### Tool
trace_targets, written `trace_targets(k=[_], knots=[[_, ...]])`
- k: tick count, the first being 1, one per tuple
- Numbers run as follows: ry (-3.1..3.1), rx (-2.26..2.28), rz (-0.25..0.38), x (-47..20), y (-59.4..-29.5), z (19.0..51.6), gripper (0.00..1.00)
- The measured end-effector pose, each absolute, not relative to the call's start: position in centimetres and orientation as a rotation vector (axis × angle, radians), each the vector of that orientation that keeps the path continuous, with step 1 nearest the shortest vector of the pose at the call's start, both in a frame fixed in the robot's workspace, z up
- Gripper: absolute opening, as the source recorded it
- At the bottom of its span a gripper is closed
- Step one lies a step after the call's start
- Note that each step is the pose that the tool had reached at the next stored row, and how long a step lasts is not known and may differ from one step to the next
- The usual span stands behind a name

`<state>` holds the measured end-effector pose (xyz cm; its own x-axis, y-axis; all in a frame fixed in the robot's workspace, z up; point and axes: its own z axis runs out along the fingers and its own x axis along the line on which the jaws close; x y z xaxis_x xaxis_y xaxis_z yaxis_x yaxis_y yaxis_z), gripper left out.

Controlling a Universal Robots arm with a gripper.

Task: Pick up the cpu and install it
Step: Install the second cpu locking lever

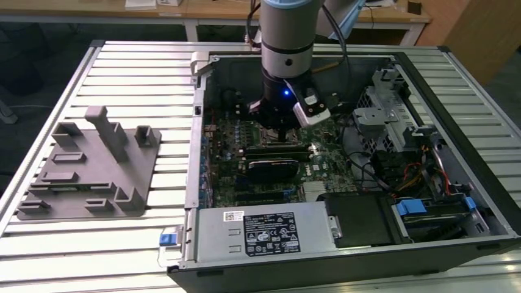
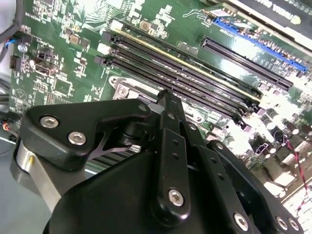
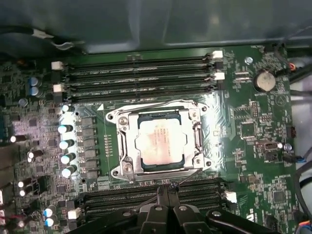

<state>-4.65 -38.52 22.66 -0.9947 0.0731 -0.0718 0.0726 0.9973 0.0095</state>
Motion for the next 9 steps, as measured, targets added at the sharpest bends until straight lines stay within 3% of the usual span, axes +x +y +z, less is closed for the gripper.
trace_targets(k=[9], knots=[[3.088,0.101,0.010,-4.67,-38.56,22.56,0.11]])
